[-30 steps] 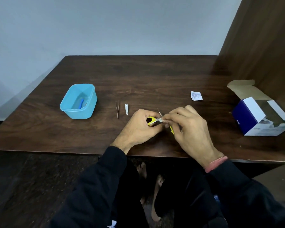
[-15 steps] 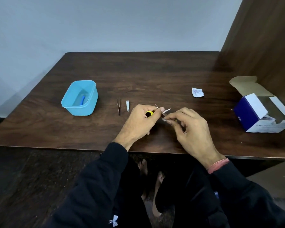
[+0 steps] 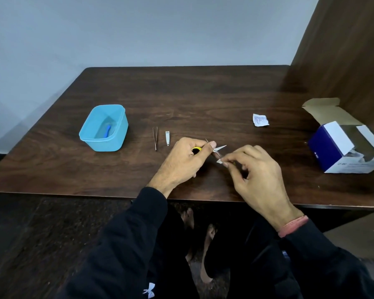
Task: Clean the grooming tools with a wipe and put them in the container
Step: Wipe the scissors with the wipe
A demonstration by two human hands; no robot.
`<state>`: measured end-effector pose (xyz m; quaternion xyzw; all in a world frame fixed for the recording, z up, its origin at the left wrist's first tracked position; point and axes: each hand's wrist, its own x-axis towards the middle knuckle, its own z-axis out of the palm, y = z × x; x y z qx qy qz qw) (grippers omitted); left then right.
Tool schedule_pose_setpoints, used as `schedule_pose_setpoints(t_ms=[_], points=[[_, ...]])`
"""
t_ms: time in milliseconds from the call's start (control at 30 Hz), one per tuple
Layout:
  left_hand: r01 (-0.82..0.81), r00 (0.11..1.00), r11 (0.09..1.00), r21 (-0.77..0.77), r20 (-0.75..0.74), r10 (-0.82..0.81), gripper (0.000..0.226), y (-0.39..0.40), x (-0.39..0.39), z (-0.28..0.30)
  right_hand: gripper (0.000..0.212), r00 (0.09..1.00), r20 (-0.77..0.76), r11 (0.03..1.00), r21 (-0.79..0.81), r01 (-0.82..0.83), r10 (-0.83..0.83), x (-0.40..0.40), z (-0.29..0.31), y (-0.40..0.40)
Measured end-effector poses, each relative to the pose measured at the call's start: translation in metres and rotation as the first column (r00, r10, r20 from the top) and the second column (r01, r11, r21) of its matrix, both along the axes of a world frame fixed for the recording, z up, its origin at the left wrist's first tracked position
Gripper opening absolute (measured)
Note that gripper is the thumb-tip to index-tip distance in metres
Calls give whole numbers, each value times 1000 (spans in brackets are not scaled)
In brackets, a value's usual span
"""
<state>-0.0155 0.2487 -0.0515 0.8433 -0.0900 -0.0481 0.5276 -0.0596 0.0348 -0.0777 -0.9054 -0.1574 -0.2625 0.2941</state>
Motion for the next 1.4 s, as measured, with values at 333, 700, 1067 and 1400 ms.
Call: schedule_pose_setpoints(t_ms=[333,700,1067,1400], points=[[24,999,1000,-13,28,-24,44,1,1,-1,12,996,-47,994,75,78,-75,11,9,24],[39,999,999,15,31,-39,47,-2,0,0,10,998,-16,997,49,62,-61,7,10,19],[38,999,998,49,10,-39,44,-4,-1,1,10,998,13,997,-33,64,-64,-1,13,8],[-13,1000,1000,-6,-6,13,40,-2,-1,2,11,997,-9,996,-53,73,-73,-7,8,7]])
